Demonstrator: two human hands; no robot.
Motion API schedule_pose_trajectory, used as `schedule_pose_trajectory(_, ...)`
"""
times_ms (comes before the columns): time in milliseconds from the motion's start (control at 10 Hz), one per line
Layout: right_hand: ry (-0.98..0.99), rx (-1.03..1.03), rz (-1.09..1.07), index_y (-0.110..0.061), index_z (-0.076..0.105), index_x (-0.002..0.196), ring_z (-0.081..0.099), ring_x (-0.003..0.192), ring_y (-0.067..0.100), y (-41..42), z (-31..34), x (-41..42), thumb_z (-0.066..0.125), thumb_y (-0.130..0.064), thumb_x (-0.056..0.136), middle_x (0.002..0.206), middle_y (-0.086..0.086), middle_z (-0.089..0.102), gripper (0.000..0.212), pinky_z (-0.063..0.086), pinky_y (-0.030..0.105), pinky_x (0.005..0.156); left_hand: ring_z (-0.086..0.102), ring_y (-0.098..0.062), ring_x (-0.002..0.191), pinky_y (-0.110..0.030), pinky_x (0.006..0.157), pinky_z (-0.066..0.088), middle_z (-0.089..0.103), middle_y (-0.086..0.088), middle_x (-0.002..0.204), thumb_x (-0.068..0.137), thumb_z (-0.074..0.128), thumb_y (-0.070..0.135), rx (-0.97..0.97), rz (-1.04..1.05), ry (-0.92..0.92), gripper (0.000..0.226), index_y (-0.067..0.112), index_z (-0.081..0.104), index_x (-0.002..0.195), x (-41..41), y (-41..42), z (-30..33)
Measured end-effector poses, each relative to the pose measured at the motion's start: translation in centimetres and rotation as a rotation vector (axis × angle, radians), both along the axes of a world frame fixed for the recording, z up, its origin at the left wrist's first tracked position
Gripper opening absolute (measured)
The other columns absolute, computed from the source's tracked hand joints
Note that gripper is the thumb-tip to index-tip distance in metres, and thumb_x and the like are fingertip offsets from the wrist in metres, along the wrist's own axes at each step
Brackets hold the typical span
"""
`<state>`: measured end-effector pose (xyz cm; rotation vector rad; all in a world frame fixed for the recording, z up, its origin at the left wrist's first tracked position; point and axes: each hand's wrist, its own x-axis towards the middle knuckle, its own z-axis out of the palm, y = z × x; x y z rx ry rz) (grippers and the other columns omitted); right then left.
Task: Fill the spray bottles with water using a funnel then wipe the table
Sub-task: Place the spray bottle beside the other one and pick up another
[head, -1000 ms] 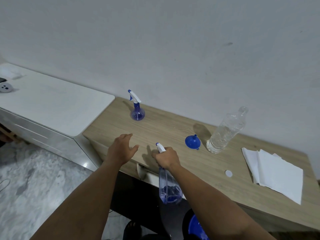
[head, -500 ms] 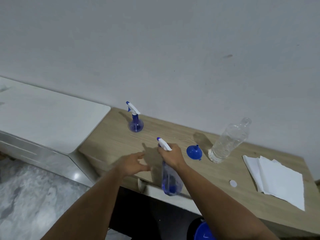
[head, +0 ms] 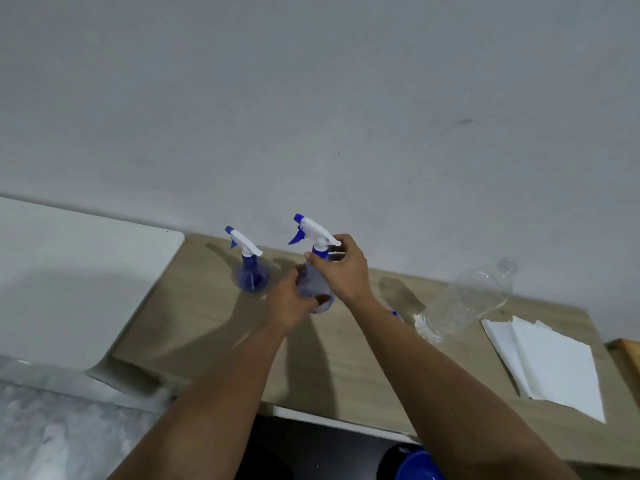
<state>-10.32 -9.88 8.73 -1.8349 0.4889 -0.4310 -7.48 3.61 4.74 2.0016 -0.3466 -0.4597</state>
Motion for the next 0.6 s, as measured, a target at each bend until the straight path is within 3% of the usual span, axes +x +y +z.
schedule_pose_trajectory(100, 0.024, -0.036, 0.024, -0.023, 0.074, 0.102, 0.072, 0.088, 0.003, -0.4, -2.4, 1.3, 0.088, -0.024, 0.081, 0.095, -0.012, 0.077, 0.026, 0.060, 0.029, 0.080, 0.064, -0.016, 0.091, -0.034, 0.080, 0.052, 0.067, 0.003, 0.104, 0.076, 0.081, 0.020, 0.113, 0.046, -0.131, 0.047, 0.031, 0.056, 0.114, 2.3, -0.9, -1.9)
schedule_pose_trajectory(200, 0.027, -0.040, 0.038, -0.026, 0.075, 0.108, 0.072, 0.092, -0.001, -0.7, -4.9, 2.8, 0.087, -0.019, 0.084, 0.096, -0.014, 0.077, 0.028, 0.057, 0.019, 0.083, 0.064, -0.020, 0.094, -0.030, 0.081, 0.048, 0.069, -0.001, 0.106, 0.075, 0.083, 0.023, 0.062, 0.121, -0.085, 0.051, 0.020, 0.059, 0.120, 3.3, -1.6, -3.4)
schedule_pose_trajectory(300, 0.042, -0.019, 0.019, -0.019, 0.075, 0.114, 0.071, 0.094, -0.003, -0.7, -7.8, 4.2, 0.080, -0.008, 0.089, 0.101, -0.009, 0.077, 0.028, 0.055, 0.020, 0.084, 0.065, -0.026, 0.102, -0.027, 0.081, 0.045, 0.069, -0.007, 0.112, 0.079, 0.080, 0.013, 0.066, 0.103, -0.043, 0.052, 0.012, 0.058, 0.127, 4.7, -2.1, -5.0)
schedule_pose_trajectory(400, 0.037, -0.009, -0.016, -0.024, 0.073, 0.106, 0.072, 0.091, 0.002, -0.7, -9.8, 5.2, 0.076, -0.006, 0.091, 0.097, -0.011, 0.078, 0.023, 0.057, 0.030, 0.084, 0.065, -0.029, 0.107, -0.024, 0.083, 0.043, 0.068, -0.010, 0.116, 0.081, 0.076, 0.005, 0.111, 0.055, -0.056, 0.052, 0.011, 0.058, 0.129, 5.3, -1.3, -5.8)
schedule_pose_trajectory(500, 0.066, -0.028, -0.013, -0.022, 0.070, 0.125, 0.069, 0.109, 0.005, 0.0, -9.7, 4.9, 0.078, -0.018, 0.091, 0.118, -0.009, 0.075, 0.035, 0.057, 0.030, 0.092, 0.064, -0.024, 0.109, -0.015, 0.083, 0.035, 0.068, -0.005, 0.118, 0.084, 0.074, 0.009, 0.145, 0.052, -0.138, 0.046, 0.012, 0.061, 0.128, 4.5, 0.9, -5.6)
schedule_pose_trajectory(600, 0.057, 0.011, -0.212, -0.021, 0.064, 0.134, 0.064, 0.116, 0.005, 2.3, -9.5, 1.7, 0.079, -0.020, 0.092, 0.128, -0.008, 0.070, 0.045, 0.057, 0.025, 0.091, 0.065, -0.021, 0.104, -0.015, 0.083, 0.033, 0.068, -0.001, 0.114, 0.088, 0.072, 0.022, 0.223, 0.141, -0.237, 0.033, 0.015, 0.066, 0.119, 3.6, 4.6, -5.4)
